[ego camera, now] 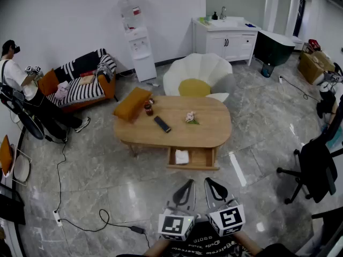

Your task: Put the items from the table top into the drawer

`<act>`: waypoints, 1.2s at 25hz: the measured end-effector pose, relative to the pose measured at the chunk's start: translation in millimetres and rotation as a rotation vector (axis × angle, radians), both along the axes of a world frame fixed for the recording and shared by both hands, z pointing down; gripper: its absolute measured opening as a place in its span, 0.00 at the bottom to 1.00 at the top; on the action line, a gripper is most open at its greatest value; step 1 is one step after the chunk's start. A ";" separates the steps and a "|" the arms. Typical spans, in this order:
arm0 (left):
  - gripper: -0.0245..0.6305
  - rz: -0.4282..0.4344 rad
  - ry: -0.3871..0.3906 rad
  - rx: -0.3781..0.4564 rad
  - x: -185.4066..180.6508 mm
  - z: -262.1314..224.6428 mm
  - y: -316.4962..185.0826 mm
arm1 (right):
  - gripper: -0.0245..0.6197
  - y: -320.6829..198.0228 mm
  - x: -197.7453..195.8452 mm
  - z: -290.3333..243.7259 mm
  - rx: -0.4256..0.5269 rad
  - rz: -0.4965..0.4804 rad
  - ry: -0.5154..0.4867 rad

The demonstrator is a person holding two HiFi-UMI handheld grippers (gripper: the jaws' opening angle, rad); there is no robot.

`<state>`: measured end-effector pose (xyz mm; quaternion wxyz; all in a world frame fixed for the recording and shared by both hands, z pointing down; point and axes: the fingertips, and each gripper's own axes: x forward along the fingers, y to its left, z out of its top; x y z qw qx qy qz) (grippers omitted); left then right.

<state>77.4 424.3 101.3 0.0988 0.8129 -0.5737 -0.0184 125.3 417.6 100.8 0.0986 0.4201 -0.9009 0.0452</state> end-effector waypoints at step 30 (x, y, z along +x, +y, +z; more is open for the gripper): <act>0.05 0.043 -0.087 -0.004 -11.0 7.7 -68.7 | 0.04 -61.2 -17.9 14.5 -0.038 0.017 -0.032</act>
